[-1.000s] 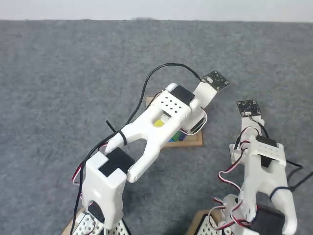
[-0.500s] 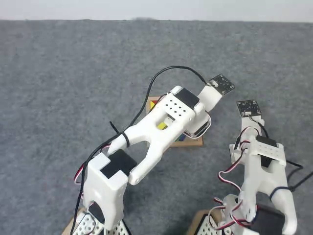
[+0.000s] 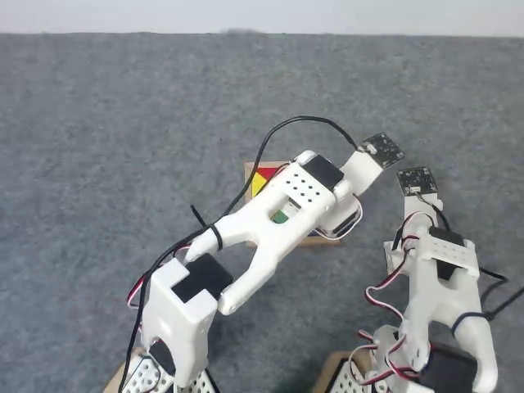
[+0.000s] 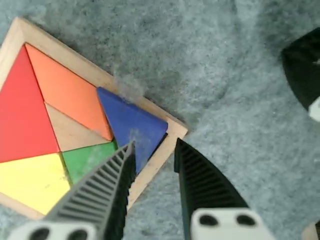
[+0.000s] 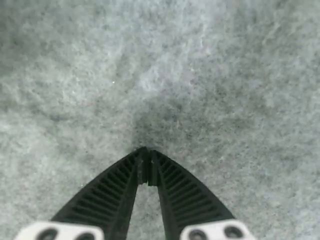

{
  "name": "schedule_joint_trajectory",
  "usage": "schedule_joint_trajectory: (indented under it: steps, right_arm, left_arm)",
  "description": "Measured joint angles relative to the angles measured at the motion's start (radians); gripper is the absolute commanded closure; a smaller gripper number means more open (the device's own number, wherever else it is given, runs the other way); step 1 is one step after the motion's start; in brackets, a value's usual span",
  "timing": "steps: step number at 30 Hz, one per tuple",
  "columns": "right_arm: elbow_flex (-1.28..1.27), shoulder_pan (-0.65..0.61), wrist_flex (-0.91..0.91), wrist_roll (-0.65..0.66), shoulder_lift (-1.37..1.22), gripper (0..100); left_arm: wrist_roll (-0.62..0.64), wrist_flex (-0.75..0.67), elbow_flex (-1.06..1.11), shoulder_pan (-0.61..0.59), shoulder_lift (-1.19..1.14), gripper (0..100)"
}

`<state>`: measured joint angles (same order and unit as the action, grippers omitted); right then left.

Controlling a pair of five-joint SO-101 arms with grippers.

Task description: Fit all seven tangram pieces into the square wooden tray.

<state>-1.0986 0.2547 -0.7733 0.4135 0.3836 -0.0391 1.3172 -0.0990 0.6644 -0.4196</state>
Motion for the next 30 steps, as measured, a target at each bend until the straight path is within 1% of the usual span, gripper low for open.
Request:
schedule_joint_trajectory:
  steps: [4, 11, 21, 30]
  right_arm:
    - [0.000, 0.000, 0.000, 0.000, 0.000, 99.1]
    - [0.000, 0.000, 0.000, 0.000, 0.000, 99.1]
    - [0.000, 0.000, 0.000, 0.000, 0.000, 99.1]
    - [0.000, 0.000, 0.000, 0.000, 0.000, 99.1]
  left_arm:
    - [0.003, 0.000, 0.000, 0.000, -0.002, 87]
    - [0.009, -0.061, -0.003, 0.000, -0.124, 87]
    - [0.005, -0.044, -0.005, -0.002, -0.118, 87]
    - [-0.002, -0.032, -0.003, -0.081, -0.118, 87]
